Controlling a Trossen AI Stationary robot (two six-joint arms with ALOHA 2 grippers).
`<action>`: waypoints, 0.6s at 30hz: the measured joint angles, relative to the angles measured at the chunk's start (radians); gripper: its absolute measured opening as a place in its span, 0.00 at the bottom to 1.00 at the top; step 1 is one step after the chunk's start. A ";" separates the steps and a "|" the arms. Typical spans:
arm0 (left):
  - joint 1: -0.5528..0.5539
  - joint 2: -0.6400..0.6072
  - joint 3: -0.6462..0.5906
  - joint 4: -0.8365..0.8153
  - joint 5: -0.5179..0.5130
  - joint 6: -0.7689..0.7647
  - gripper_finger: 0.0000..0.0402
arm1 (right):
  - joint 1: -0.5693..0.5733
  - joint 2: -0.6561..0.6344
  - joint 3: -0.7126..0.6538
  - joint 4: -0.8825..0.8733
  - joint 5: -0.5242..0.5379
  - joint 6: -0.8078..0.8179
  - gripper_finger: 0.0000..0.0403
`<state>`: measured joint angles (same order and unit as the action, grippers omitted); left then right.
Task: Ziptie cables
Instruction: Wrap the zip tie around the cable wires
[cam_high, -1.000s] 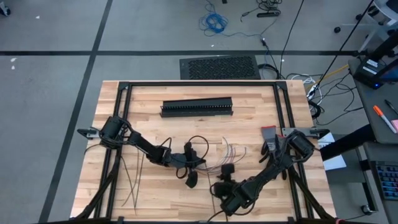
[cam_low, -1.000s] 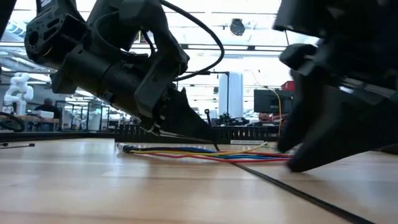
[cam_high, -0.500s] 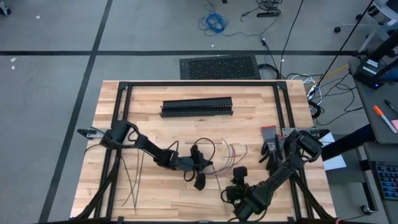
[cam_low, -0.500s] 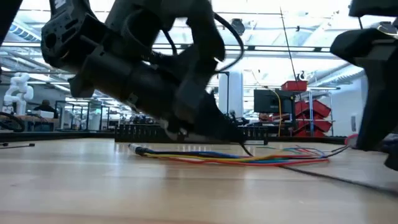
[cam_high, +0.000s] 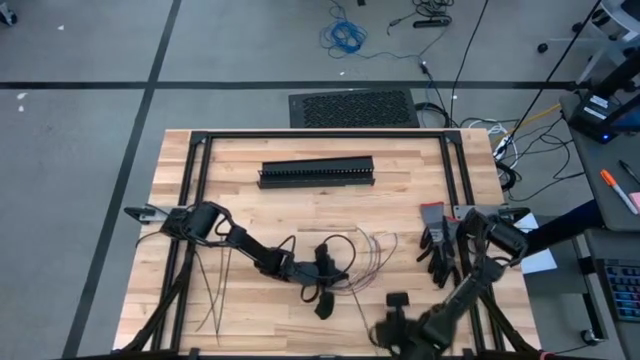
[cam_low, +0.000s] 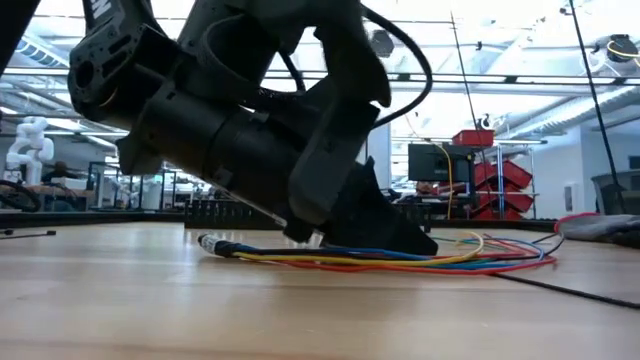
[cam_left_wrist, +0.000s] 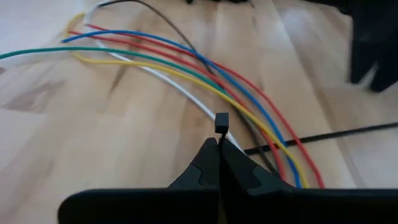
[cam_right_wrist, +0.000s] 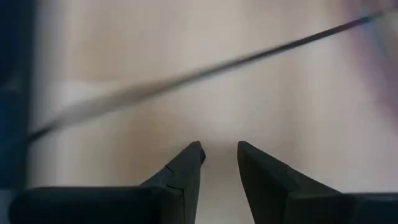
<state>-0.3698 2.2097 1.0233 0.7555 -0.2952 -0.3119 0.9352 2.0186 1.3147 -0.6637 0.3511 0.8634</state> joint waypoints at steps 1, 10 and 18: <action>0.000 0.000 0.002 -0.001 0.019 0.004 0.00 | 0.017 0.003 0.001 0.037 -0.018 0.017 0.25; -0.015 0.000 0.011 -0.005 0.059 0.004 0.00 | 0.097 0.049 0.002 0.235 0.077 0.166 0.25; -0.038 0.000 0.013 -0.014 0.062 0.012 0.00 | 0.097 0.188 0.116 0.362 0.194 0.040 0.25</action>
<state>-0.4082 2.2097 1.0359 0.7413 -0.2328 -0.3004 1.0325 2.2065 1.4307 -0.3020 0.5447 0.9038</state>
